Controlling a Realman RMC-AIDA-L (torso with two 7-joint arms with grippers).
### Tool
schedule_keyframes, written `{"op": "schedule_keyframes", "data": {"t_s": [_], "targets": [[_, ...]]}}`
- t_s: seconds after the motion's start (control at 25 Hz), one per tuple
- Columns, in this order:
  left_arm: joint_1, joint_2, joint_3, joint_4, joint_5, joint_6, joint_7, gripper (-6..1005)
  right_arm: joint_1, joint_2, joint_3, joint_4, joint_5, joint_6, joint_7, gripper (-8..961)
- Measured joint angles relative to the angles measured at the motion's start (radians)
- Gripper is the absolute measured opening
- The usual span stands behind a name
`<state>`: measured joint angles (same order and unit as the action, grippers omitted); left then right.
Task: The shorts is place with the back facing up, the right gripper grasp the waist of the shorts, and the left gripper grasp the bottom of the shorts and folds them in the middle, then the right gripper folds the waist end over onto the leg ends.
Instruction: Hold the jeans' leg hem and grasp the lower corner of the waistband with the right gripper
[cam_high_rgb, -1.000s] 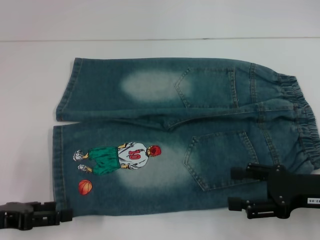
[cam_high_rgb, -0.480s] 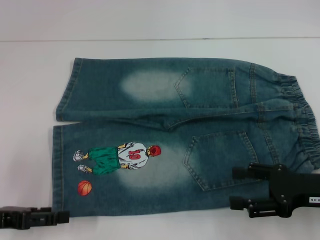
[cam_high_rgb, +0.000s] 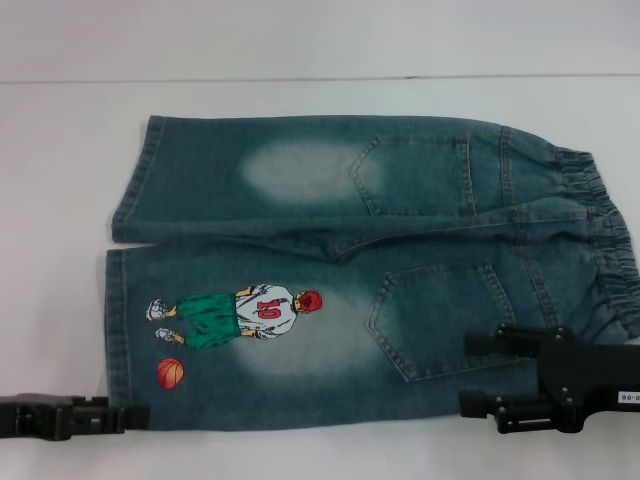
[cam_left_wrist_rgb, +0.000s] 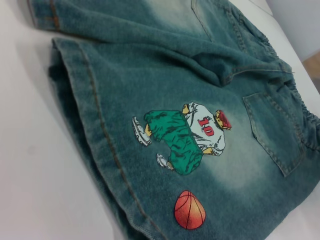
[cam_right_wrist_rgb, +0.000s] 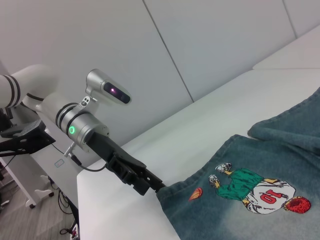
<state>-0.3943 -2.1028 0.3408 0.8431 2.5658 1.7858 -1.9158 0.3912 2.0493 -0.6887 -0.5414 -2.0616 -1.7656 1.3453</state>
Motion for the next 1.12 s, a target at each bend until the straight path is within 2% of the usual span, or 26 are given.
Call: {"op": "schedule_keyframes", "data": {"t_s": [0.64,1.12], "targets": [[-0.019,0.001,0.054,-0.004,0.002,-0.033,-0.017,887,-0.001,0.000,0.000,0.000,0.000,0.000,0.000,917],[-0.005,-0.006,0.044,0.023,-0.034,0.002,-0.007,888,-0.001,0.000,0.000,0.000,0.000,0.001,0.001,917]]}}
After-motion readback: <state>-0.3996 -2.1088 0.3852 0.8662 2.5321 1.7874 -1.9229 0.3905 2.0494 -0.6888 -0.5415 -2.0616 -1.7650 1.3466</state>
